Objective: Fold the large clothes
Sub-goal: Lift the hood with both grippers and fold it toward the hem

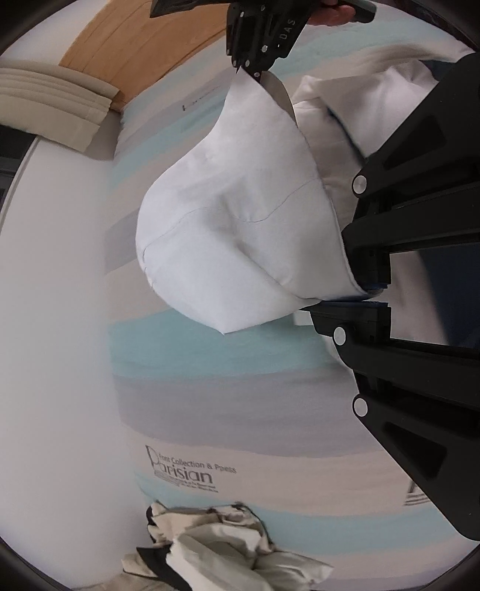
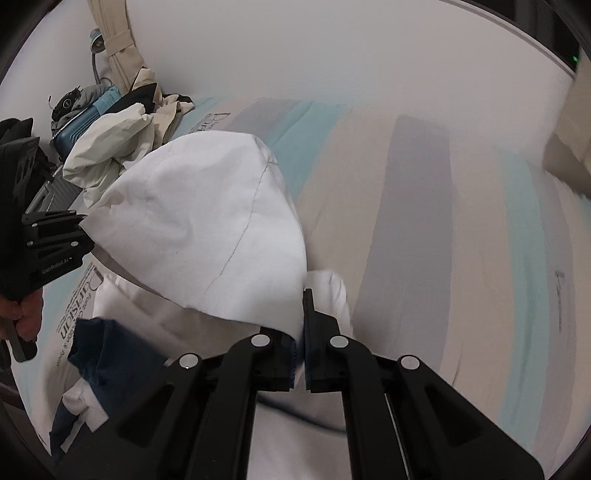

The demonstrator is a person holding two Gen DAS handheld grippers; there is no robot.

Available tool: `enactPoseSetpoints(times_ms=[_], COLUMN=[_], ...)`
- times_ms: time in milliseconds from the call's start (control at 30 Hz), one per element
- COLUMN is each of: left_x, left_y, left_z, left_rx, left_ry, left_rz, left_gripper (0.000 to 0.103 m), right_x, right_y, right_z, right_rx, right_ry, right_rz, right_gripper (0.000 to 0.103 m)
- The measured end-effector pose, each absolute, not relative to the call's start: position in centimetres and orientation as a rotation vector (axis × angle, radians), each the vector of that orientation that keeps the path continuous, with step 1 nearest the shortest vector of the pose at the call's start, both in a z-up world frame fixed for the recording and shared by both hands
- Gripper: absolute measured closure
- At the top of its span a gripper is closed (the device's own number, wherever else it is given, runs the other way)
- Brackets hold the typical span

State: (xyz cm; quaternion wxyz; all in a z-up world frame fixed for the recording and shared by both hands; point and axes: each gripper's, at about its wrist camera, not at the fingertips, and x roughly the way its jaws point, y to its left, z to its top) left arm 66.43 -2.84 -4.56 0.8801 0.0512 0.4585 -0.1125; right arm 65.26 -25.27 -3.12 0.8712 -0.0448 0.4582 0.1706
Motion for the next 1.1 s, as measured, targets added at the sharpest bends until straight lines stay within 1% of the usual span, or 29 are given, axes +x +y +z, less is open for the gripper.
enactPoseSetpoints(times_ms=[133,367,733,1100], left_x=[63.3,59.0,52.8,48.3], left_y=[-3.1,-2.7,-2.1,-2.0], left_z=[-5.4,-7.2,-10.4,-13.4], left_rx=[0.125,0.123,0.105,0.144], left_ry=[0.965,1.008,1.072,1.085], left_rz=[-0.233,-0.229,-0.227,-0.24], left_gripper=[0.101,0.1,0.1,0.1], right_x=[62.0,56.7,51.0,46.2], right_y=[-25.2,-24.5,-24.2,-23.0], right_z=[-3.8,-5.4,-8.4,-11.4], right_rx=[-0.057,-0.078,-0.078,-0.097], right_ry=[0.974,1.008,1.081,1.143], right_rz=[0.321,0.281,0.23,0.208], right_gripper=[0.101,0.101,0.101,0.101])
